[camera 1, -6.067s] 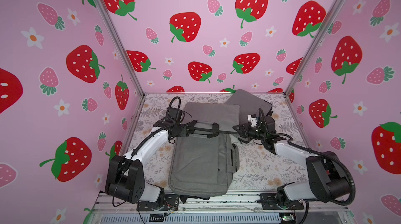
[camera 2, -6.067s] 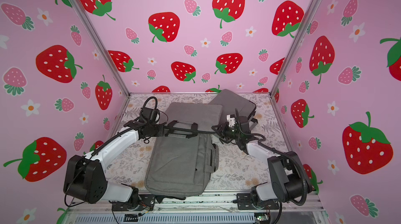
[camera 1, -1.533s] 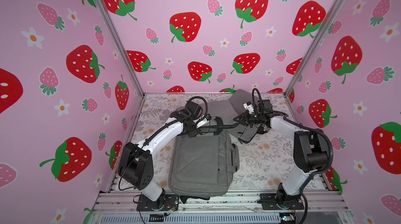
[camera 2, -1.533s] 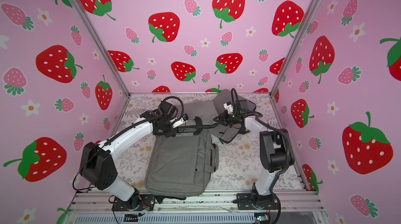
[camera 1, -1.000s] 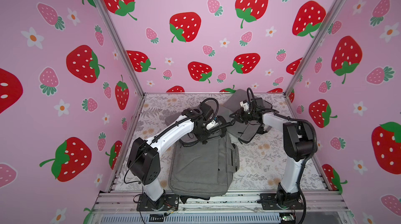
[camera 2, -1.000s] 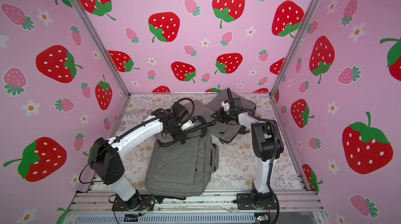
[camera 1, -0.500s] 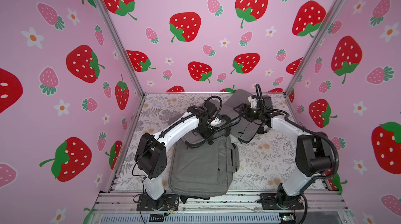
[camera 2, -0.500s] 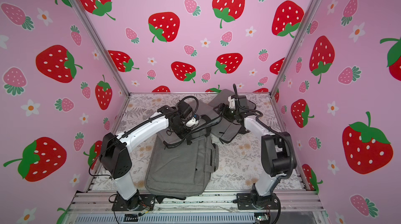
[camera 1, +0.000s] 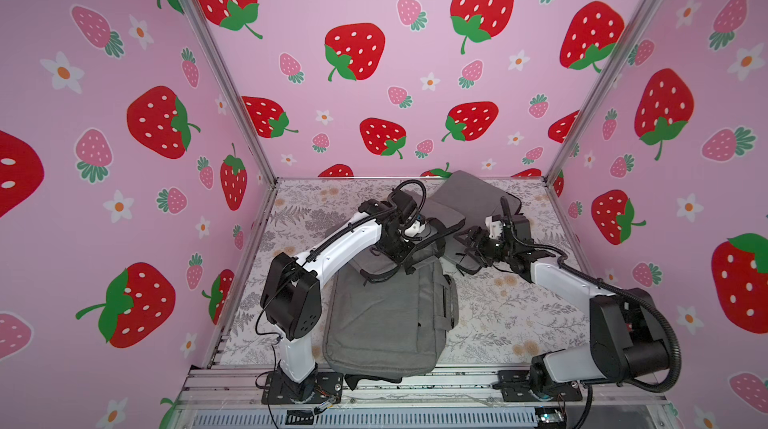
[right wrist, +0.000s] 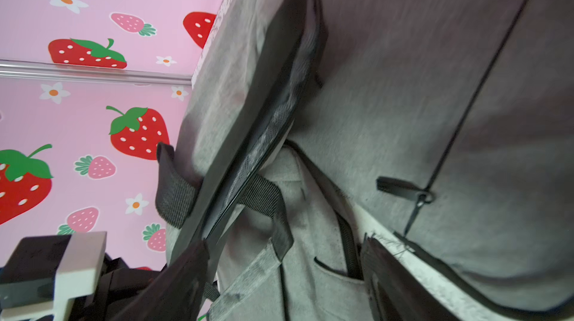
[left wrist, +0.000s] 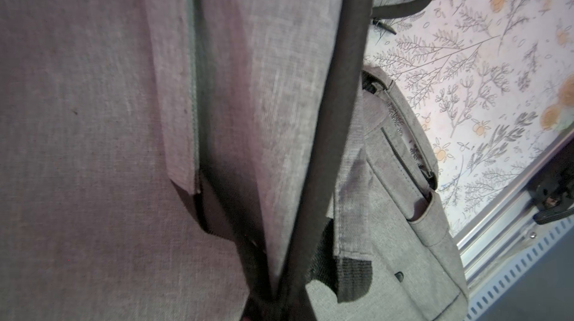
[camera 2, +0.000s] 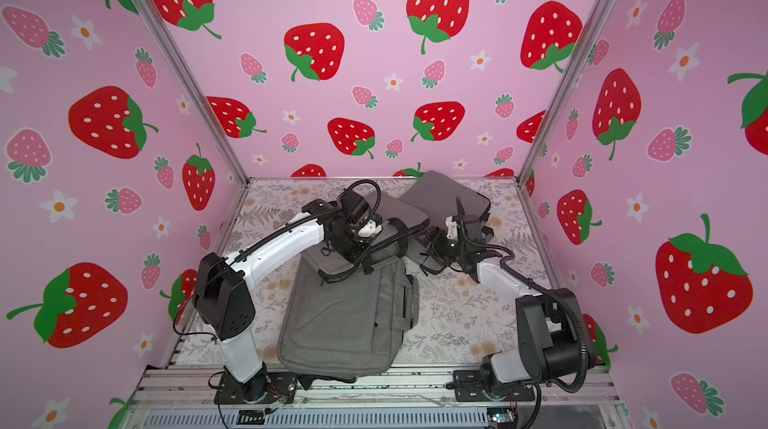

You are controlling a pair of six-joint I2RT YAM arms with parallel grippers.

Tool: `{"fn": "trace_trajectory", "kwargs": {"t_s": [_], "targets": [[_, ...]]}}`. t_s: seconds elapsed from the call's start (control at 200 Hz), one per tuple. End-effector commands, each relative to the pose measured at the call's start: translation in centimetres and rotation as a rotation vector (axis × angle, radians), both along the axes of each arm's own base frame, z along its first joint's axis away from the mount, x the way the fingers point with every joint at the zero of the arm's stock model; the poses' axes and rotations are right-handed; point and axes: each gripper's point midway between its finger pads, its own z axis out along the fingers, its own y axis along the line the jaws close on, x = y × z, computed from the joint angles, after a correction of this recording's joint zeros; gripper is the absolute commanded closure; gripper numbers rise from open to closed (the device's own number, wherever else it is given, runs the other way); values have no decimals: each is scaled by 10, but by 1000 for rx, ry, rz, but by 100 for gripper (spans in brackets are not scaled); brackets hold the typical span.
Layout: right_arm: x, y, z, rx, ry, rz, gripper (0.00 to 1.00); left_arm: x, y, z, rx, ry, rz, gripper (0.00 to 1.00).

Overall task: Open the zippered laptop bag and take out the laptop
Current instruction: Adjust the zippered laptop bag at the center of the board.

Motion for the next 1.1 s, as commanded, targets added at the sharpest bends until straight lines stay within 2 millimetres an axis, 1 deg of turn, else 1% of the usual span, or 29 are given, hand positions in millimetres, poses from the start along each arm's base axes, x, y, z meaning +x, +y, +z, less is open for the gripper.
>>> {"fn": "trace_trajectory", "kwargs": {"t_s": [0.0,0.095,0.175,0.27,0.375,0.485,0.585,0.645,0.765,0.84,0.915,0.995,1.04,1.091], "targets": [[8,32,31,136,-43,13,21,-2,-37,25,-169,28,-19,100],[12,45,28,148,-27,16,23,0,-41,29,-190,26,-9,100],[14,56,19,168,3,19,30,1,-42,33,-205,21,0,100],[13,65,10,178,28,25,34,2,-43,36,-216,18,17,100],[15,74,9,190,30,35,38,3,-46,38,-240,18,29,100],[18,83,10,212,33,43,39,1,-51,39,-267,31,27,100],[17,88,12,226,34,49,41,5,-48,36,-254,38,60,100],[15,86,12,220,32,41,41,7,-47,36,-257,40,80,100],[17,87,19,260,15,29,38,4,-56,37,-296,56,61,100],[20,88,25,292,0,18,37,1,-61,32,-294,80,47,100],[22,90,35,330,-29,19,35,0,-60,26,-271,91,50,100],[21,90,44,349,-45,24,29,0,-58,22,-262,93,54,100],[20,91,44,350,-41,30,25,0,-59,21,-262,97,56,100],[19,92,41,343,-27,30,24,-1,-60,22,-270,102,55,100]]}}
